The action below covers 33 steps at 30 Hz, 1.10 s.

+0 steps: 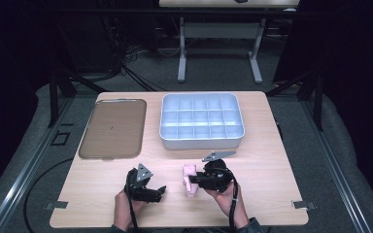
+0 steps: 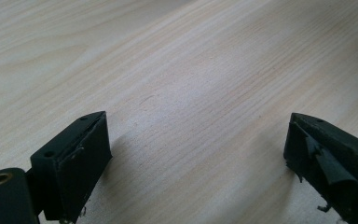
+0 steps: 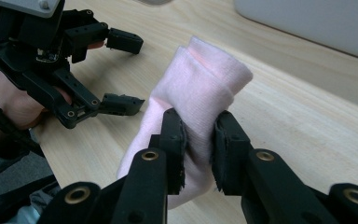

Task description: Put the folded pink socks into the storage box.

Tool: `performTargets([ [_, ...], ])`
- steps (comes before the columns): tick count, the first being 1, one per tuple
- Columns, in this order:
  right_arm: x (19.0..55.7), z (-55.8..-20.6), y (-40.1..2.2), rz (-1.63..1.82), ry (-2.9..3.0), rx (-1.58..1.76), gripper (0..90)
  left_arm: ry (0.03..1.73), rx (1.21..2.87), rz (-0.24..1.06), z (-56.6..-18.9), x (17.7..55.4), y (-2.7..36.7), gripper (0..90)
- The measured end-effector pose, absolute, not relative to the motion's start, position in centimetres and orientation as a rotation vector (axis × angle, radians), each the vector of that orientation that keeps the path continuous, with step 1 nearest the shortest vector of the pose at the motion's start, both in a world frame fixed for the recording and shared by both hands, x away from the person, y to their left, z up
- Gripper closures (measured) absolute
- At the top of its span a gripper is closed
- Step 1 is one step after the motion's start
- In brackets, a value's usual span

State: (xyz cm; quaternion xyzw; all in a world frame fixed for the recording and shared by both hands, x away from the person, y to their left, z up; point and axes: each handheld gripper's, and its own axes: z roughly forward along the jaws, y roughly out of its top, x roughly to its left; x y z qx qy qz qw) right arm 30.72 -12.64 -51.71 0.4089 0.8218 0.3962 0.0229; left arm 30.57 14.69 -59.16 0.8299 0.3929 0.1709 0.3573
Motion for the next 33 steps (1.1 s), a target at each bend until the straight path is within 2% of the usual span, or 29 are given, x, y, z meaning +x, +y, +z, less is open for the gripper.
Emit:
performTargets([
  [33, 30.3, -48.1, -18.1, 1.243, 2.322, 1.259, 75.5, 1.018, 2.143, 0.445, -59.2, 30.6, 14.6, 6.6],
])
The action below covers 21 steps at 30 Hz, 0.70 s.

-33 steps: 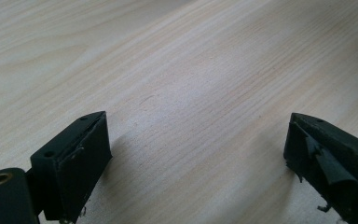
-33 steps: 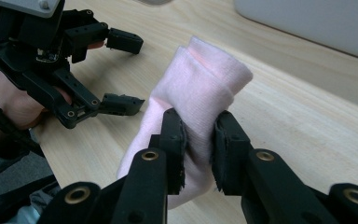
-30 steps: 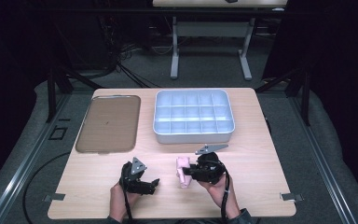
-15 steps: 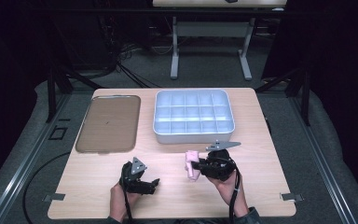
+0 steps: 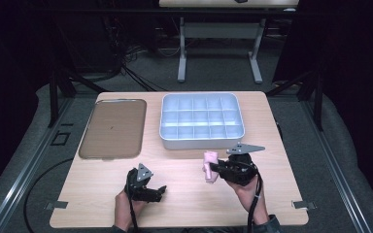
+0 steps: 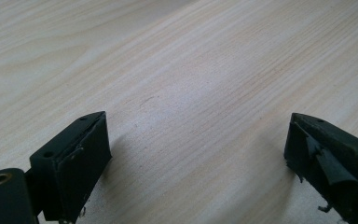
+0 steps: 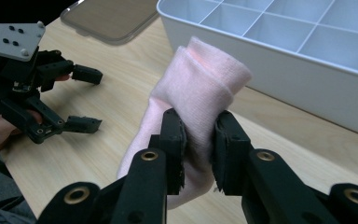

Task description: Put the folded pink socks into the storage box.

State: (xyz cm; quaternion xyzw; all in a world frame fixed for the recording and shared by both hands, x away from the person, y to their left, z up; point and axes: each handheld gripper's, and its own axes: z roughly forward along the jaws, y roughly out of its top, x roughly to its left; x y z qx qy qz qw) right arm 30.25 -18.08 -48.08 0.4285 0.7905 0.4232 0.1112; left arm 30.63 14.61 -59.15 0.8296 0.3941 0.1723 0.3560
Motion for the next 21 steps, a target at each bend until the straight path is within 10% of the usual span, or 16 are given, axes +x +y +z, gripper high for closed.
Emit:
performTargets([
  [21, 30.2, -44.7, -23.1, 1.206, 2.140, 1.292, 75.5, 1.020, 2.142, 0.447, -59.1, 30.6, 14.6, 6.7],
])
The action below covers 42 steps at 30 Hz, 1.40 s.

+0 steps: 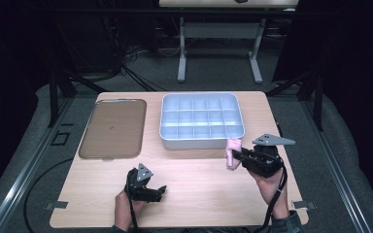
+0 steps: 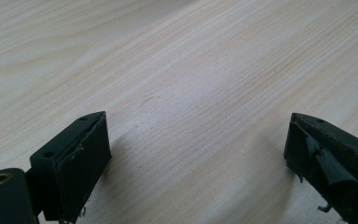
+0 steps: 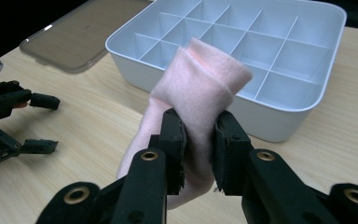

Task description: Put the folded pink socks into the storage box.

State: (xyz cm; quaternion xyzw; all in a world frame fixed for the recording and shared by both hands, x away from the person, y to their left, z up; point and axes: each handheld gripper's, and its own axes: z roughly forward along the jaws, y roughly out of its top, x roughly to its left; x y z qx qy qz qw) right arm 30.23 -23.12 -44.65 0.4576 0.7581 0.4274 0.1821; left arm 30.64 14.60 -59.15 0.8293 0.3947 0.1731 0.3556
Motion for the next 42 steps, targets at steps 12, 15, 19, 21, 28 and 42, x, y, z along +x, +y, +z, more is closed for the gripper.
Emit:
performTargets([
  [12, 30.9, -42.1, -24.8, 1.213, 2.053, 1.267, 75.4, 1.020, 2.141, 0.448, -59.2, 30.6, 14.6, 6.7],
  [15, 31.1, -41.7, -24.9, 1.212, 2.041, 1.260, 75.4, 1.020, 2.142, 0.448, -59.2, 30.6, 14.6, 6.7],
  [19, 31.9, -41.2, -25.4, 1.208, 2.036, 1.233, 75.3, 1.021, 2.142, 0.448, -59.1, 30.6, 14.6, 6.7],
  [21, 32.5, -41.0, -25.5, 1.193, 2.029, 1.231, 75.3, 1.021, 2.141, 0.448, -59.2, 30.6, 14.6, 6.7],
  [28, 33.8, -40.5, -25.4, 1.174, 2.007, 1.216, 75.3, 1.021, 2.141, 0.448, -59.2, 30.6, 14.6, 6.7],
  [42, 36.5, -41.3, -25.2, 1.125, 1.992, 1.210, 75.3, 1.021, 2.141, 0.448, -59.1, 30.6, 14.6, 6.7],
])
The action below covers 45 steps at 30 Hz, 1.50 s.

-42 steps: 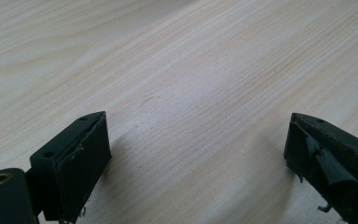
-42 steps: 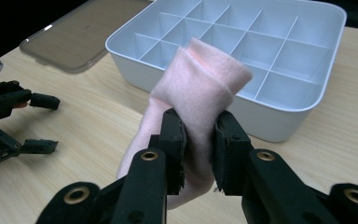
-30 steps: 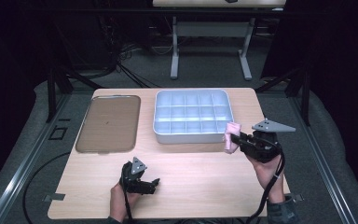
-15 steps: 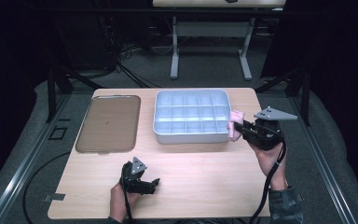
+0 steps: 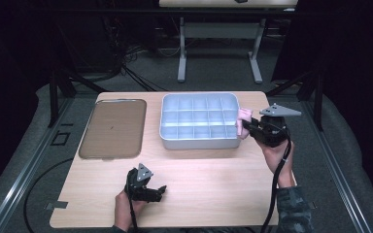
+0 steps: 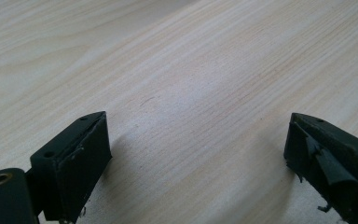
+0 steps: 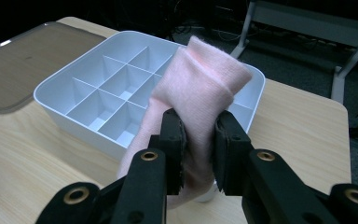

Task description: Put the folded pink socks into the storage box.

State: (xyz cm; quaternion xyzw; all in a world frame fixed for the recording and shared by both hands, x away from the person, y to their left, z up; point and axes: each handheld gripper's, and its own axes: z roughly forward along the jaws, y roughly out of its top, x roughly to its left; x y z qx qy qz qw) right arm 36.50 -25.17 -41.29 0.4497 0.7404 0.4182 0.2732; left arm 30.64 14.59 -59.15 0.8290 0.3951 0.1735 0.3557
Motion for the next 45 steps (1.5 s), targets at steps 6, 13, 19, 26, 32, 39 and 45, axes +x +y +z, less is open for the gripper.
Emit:
performTargets([
  [6, 37.7, -42.2, -25.0, 1.096, 1.997, 1.217, 75.3, 1.021, 2.141, 0.448, -59.2, 30.6, 14.6, 6.7],
  [13, 39.2, -43.4, -24.9, 1.090, 2.000, 1.245, 75.3, 1.021, 2.141, 0.448, -59.2, 30.6, 14.6, 6.8],
  [19, 40.6, -44.1, -24.5, 1.066, 2.014, 1.252, 75.3, 1.021, 2.141, 0.448, -59.1, 30.6, 14.6, 6.8],
  [26, 42.3, -45.4, -24.2, 1.025, 2.034, 1.273, 75.3, 1.021, 2.141, 0.448, -59.2, 30.6, 14.6, 6.8],
  [32, 43.1, -46.0, -24.0, 1.016, 2.042, 1.297, 75.1, 1.020, 2.141, 0.447, -59.1, 30.6, 14.6, 6.9],
  [39, 43.7, -46.7, -23.9, 0.970, 2.041, 1.314, 75.0, 1.020, 2.141, 0.447, -59.2, 30.6, 14.6, 6.9],
  [45, 44.2, -47.2, -23.5, 0.934, 2.059, 1.305, 74.9, 1.020, 2.141, 0.447, -59.2, 30.6, 14.6, 6.9],
])
